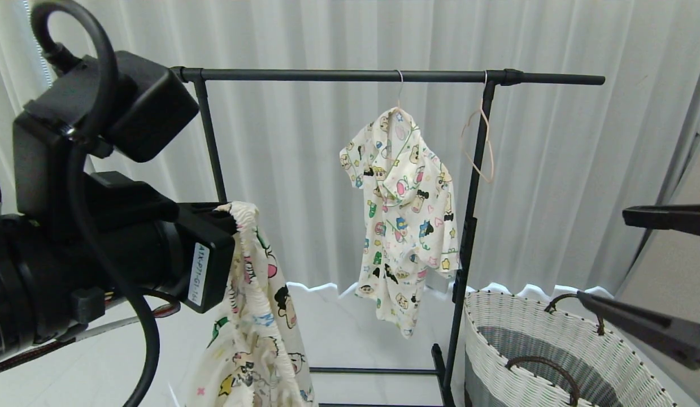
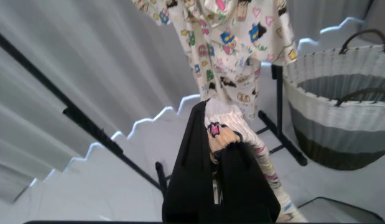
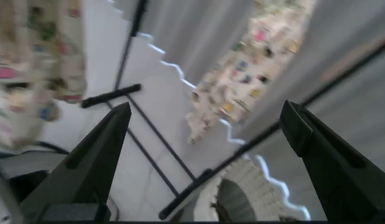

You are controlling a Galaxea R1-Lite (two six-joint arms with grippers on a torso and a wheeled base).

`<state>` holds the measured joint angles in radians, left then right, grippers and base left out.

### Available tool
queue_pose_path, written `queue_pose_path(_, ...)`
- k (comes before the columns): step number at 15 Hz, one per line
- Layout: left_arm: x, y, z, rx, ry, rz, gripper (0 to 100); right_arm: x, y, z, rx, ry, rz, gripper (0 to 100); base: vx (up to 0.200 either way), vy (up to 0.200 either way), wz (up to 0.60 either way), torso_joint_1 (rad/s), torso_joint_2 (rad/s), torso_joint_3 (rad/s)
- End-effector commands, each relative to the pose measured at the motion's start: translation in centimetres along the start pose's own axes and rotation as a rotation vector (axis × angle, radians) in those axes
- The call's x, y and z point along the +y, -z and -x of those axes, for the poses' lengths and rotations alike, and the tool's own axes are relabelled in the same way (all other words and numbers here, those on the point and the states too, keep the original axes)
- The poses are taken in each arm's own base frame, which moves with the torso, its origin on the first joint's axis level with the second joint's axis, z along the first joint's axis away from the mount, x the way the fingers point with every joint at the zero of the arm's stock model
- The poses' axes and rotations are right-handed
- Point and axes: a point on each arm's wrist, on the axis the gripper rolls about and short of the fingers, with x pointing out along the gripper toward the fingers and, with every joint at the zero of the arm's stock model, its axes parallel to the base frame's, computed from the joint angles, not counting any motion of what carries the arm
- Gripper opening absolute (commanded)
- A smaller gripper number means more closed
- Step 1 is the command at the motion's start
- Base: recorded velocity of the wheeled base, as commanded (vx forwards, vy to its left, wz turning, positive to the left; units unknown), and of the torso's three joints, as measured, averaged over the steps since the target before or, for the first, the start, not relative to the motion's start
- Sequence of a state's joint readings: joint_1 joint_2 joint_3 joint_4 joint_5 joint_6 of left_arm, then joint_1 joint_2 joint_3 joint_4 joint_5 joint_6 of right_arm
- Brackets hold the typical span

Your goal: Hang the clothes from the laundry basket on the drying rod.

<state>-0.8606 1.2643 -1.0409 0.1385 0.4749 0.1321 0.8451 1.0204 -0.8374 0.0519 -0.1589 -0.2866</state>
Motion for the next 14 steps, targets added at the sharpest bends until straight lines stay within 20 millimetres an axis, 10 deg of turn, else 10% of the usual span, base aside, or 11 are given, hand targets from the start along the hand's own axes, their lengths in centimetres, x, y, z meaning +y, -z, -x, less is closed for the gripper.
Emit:
queue_pose_path(1,0.8,1.1,0.4,0.020,-0.036,0.007,0,-3.4,1.3,-0.3,0.149,0.367,-0.030,100,0.000,0.000,0.00,0.000,0.00,0.000)
queue_pose_path(8,4.0,8.8,3.1,0.176,-0.301,0.038,0,-7.6,6.1,1.9,0.462,0.804,-0.019,100,0.000,0.000,0.00,0.000,0.00,0.000)
queue_pose_path(14,3.0,21.8,7.1,0.397,-0.432,0.104,0,-1.8,15.6,3.8,0.615,0.760,-0.056,100,0.000,0.000,0.00,0.000,0.00,0.000)
